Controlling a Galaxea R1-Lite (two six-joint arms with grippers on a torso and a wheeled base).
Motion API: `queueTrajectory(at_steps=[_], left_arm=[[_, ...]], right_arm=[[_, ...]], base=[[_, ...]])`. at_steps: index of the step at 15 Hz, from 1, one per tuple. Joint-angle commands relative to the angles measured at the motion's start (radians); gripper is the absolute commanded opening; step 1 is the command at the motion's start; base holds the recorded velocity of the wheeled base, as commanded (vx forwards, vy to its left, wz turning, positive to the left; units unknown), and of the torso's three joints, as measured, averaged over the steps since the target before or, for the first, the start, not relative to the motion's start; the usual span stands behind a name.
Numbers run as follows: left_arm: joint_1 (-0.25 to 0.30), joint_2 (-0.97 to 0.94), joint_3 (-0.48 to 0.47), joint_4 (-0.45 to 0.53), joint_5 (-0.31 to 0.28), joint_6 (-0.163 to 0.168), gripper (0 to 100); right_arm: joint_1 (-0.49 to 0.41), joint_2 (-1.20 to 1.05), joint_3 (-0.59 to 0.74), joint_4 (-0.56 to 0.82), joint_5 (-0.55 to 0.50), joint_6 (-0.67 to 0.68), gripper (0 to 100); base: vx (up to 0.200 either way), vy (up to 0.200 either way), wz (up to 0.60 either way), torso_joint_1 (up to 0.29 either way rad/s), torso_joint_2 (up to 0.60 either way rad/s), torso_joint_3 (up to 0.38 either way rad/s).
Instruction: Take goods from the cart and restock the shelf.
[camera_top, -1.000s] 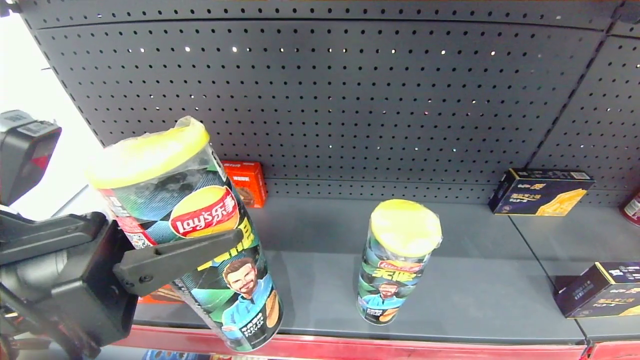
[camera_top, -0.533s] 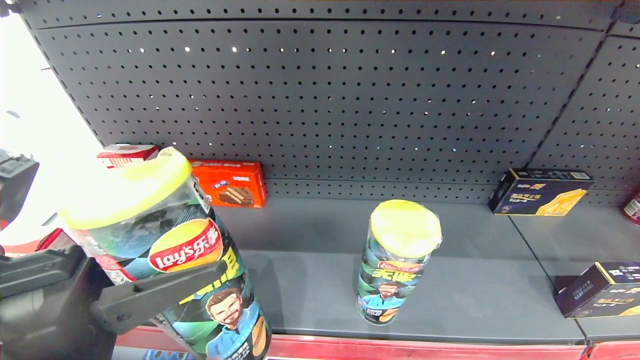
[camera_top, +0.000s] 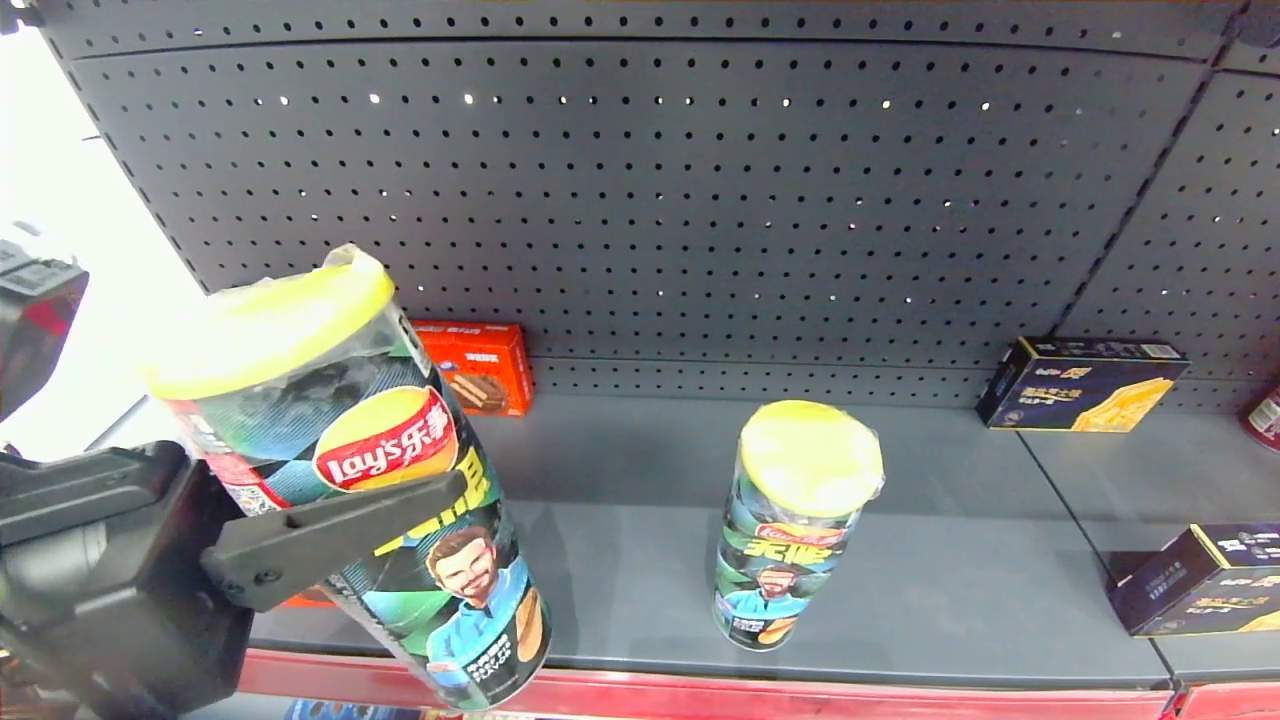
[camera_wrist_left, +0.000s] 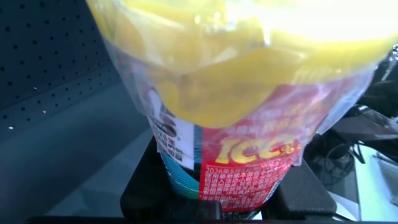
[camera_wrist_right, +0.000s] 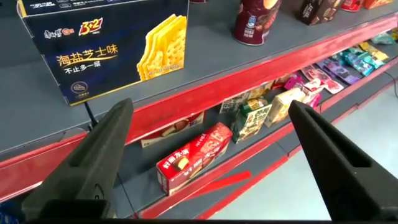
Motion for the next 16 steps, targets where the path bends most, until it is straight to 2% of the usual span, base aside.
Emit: queueTrajectory(at_steps=[1,3,5,6,8,10,11,12,14,16], left_arm=[[0.014,0.037,-0.006,-0.001,-0.002,0.001,0],[0.012,0.058,-0.012,-0.004,-0.009,0.001,0],[0.006,0.081,-0.015,-0.007,-0.018,0.004,0],[0.005,0.087,-0.015,-0.016,-0.02,0.004,0],[0.005,0.111,-0.029,-0.043,-0.028,0.003,0],[0.005,0.12,-0.04,-0.043,-0.034,0.003,0],[0.005,0.12,-0.041,-0.043,-0.034,0.001,0],[0.005,0.132,-0.047,-0.043,-0.034,0.001,0],[0.012,0.16,-0.08,-0.043,-0.034,0.001,0],[0.015,0.187,-0.11,-0.043,-0.034,0.001,0]], right_arm=[[0.001,0.002,0.0,0.0,0.0,0.0,100],[0.004,0.002,0.0,0.0,0.05,-0.03,100],[0.027,0.002,0.0,0.001,0.052,-0.03,100],[0.09,0.011,0.0,0.0,0.053,-0.029,100],[0.317,0.086,0.0,0.0,0.059,-0.029,100],[0.325,0.097,0.0,0.001,0.098,-0.023,100],[0.357,0.103,0.0,0.001,0.095,-0.02,100],[0.537,0.142,-0.002,0.001,0.09,-0.013,100],[0.685,0.194,0.0,0.001,0.066,-0.012,100],[0.595,0.066,0.0,0.001,0.063,-0.01,100]], base=[[0.0,0.0,0.0,0.0,0.0,0.0],[0.0,0.0,0.0,0.0,0.0,0.0],[0.0,0.0,0.0,0.0,0.0,0.0],[0.0,0.0,0.0,0.0,0.0,0.0],[0.0,0.0,0.0,0.0,0.0,0.0],[0.0,0.0,0.0,0.0,0.0,0.0],[0.0,0.0,0.0,0.0,0.0,0.0],[0.0,0.0,0.0,0.0,0.0,0.0],[0.0,0.0,0.0,0.0,0.0,0.0],[0.0,0.0,0.0,0.0,0.0,0.0]])
